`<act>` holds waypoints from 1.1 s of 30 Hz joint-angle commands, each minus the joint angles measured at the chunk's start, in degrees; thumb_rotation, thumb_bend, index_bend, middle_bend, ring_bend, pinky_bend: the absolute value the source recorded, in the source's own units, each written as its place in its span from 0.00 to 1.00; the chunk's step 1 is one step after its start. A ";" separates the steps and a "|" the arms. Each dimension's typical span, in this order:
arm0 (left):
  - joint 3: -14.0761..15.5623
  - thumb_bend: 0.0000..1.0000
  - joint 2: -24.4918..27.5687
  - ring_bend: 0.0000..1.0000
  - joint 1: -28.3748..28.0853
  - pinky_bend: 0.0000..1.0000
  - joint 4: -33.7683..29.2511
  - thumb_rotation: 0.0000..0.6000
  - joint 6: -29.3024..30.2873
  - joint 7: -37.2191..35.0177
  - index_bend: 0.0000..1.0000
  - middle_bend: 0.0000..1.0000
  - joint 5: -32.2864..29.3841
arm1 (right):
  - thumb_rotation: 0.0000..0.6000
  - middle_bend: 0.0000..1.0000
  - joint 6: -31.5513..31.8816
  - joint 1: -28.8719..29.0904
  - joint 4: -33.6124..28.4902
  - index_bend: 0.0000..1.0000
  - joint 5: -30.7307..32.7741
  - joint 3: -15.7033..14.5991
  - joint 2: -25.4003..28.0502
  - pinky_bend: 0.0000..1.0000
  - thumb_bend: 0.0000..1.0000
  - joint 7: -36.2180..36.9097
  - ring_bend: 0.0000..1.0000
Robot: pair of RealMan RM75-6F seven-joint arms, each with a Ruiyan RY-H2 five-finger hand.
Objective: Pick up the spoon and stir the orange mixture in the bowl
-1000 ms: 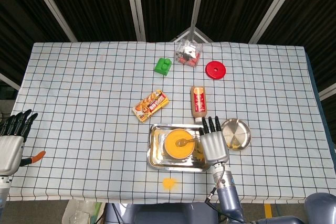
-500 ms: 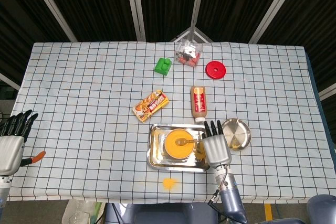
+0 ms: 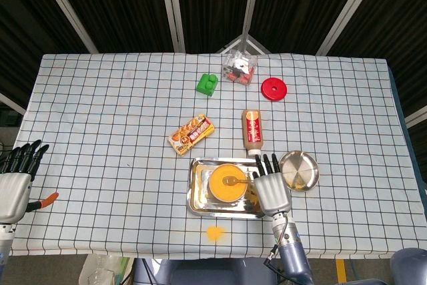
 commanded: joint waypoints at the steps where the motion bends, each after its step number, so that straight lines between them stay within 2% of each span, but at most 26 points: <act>1: -0.01 0.00 0.01 0.00 0.01 0.00 0.00 1.00 0.03 -0.04 0.00 0.00 0.01 | 1.00 0.08 -0.72 0.17 1.23 0.40 -1.76 -0.10 -0.16 0.00 0.42 1.69 0.00; 9: -0.06 0.00 0.04 0.00 0.00 0.00 0.11 1.00 0.07 -0.18 0.00 0.00 -0.03 | 1.00 0.33 -2.43 0.49 4.35 0.42 -3.94 0.29 -1.13 0.00 0.43 4.75 0.00; 18: -0.11 0.00 0.12 0.00 -0.08 0.00 0.23 1.00 -0.11 -0.39 0.00 0.00 -0.18 | 1.00 0.39 -3.52 0.69 6.39 0.45 -4.38 0.68 -2.47 0.00 0.42 5.34 0.05; 33: -0.09 0.00 0.27 0.00 -0.15 0.00 0.25 1.00 -0.30 -0.79 0.00 0.00 -0.26 | 1.00 0.41 -4.07 0.76 8.48 0.46 -4.02 1.33 -4.38 0.00 0.43 4.69 0.09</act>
